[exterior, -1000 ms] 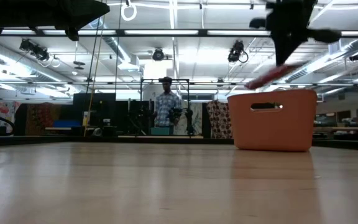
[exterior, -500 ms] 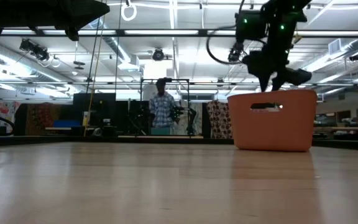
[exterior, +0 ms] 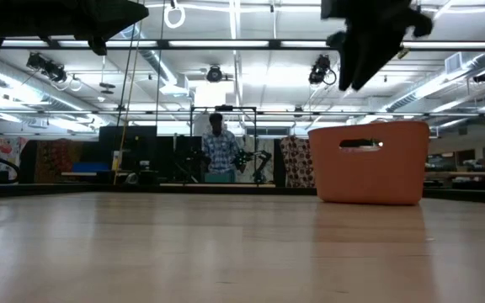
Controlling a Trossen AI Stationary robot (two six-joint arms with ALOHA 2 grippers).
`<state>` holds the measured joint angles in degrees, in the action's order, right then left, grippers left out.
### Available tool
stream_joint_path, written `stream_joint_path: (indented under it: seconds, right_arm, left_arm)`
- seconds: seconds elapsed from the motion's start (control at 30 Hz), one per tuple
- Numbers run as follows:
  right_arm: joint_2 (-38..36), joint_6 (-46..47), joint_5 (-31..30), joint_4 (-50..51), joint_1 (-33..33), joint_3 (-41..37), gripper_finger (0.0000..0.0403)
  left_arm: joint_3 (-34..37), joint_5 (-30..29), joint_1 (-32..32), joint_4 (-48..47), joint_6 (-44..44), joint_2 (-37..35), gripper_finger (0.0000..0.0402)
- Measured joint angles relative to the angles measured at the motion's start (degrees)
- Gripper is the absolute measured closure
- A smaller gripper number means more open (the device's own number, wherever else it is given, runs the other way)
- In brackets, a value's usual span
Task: Sort popcorn bags into baskets
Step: Put the red popcorn bag into the orange bin
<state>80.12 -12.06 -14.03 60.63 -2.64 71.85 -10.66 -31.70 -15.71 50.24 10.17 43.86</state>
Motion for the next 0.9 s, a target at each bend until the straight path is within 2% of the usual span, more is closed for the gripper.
stream_joint_path:
  seconds: [0.1,0.23,0.43,0.53,0.7,0.8,0.9]
  right_arm:
    - [0.45,5.25,5.71,-0.69,-6.22,0.03,0.0226]
    - [3.92,14.14,6.81,-0.58,-15.22,0.03,0.0226]
    - [12.74,18.26,12.94,1.06,-27.90,0.00,0.0227]
    - [17.28,23.45,18.54,4.23,-31.08,0.00,0.0233]
    - [23.18,37.68,28.68,12.01,-33.98,-0.02,0.0243]
    - [23.57,44.22,31.02,14.45,-35.39,-0.93,0.0242]
    - [20.34,50.47,33.40,10.63,-36.02,-4.97,0.0242]
  left_arm:
    - [0.00,0.00,0.00,0.00,-0.02,0.00,0.0390]
    - [0.00,0.00,-0.02,0.00,-0.52,0.00,0.0390]
    - [0.00,0.01,-0.01,0.00,-0.52,0.02,0.0390]
    - [0.00,0.00,-0.02,0.00,-0.54,0.02,0.0390]
    - [0.00,0.00,-0.01,-0.02,-0.55,0.01,0.0390]
    - [0.00,0.00,-0.01,-0.02,-0.55,0.00,0.0390]
    - [0.00,0.02,-0.02,-0.43,-0.57,0.02,0.0390]
